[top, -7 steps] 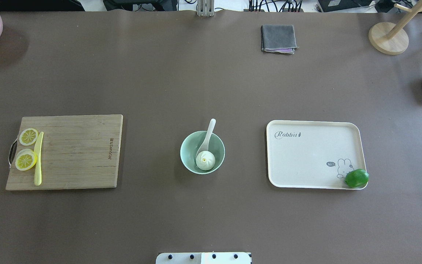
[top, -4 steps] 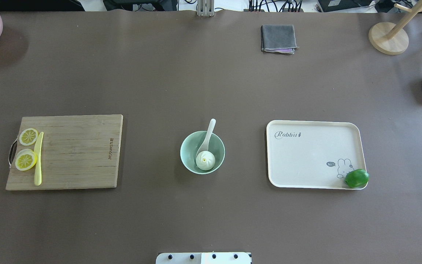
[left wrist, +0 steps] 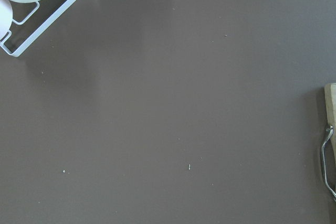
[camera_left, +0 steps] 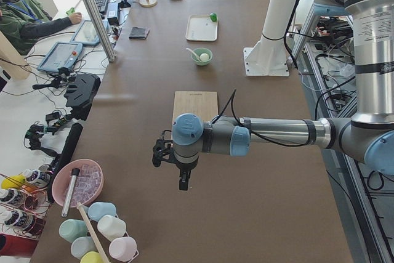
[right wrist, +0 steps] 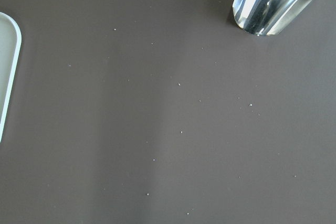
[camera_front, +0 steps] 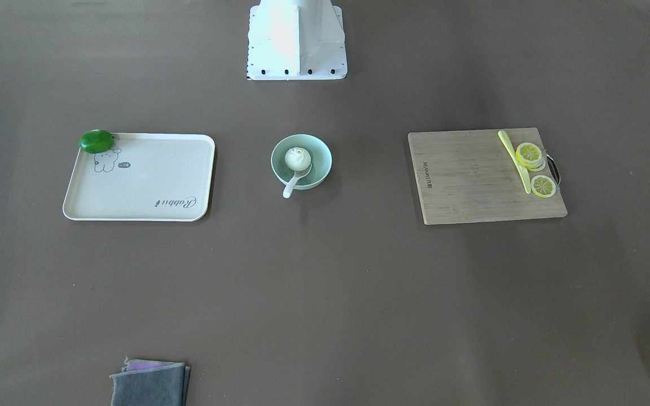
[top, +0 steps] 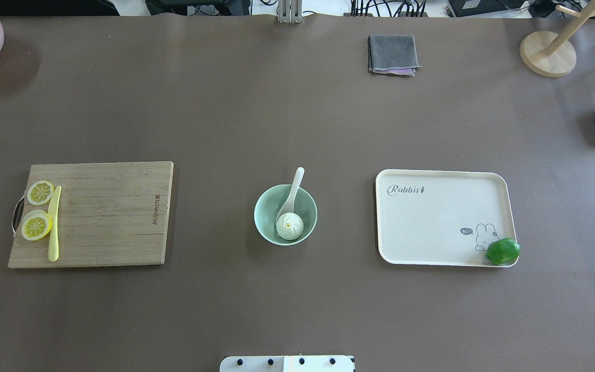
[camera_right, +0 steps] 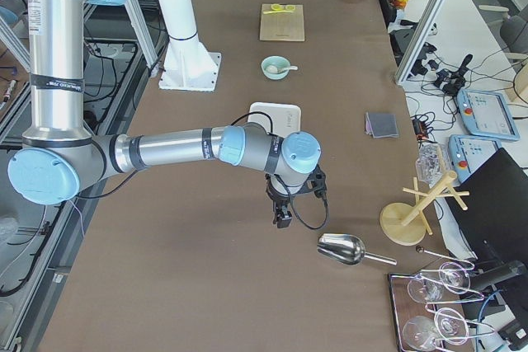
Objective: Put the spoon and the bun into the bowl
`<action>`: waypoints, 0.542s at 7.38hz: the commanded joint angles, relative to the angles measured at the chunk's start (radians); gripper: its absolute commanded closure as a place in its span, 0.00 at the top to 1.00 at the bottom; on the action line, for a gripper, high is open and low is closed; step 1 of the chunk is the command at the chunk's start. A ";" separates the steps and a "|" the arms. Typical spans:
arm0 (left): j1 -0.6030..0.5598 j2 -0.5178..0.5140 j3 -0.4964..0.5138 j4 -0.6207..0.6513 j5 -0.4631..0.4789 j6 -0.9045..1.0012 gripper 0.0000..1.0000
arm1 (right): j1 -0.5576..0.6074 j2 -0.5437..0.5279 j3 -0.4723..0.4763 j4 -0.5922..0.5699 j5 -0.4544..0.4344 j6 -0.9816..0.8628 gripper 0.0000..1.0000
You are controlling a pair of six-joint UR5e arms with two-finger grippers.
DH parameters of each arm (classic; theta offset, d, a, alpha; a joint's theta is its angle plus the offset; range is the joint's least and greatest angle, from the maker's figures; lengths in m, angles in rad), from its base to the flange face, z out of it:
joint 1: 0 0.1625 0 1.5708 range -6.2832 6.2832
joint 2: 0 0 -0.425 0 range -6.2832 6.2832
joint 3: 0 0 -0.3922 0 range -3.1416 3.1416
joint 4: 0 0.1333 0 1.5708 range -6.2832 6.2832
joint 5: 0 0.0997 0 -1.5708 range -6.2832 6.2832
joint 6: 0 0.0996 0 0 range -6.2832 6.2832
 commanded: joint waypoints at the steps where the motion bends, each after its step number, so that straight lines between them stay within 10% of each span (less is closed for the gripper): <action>1: 0.000 0.000 0.000 0.000 0.000 0.000 0.98 | -0.001 0.001 0.000 0.000 0.000 0.001 1.00; 4: 0.005 0.000 0.000 0.000 0.000 0.000 0.98 | -0.001 0.001 0.000 0.000 0.000 -0.001 1.00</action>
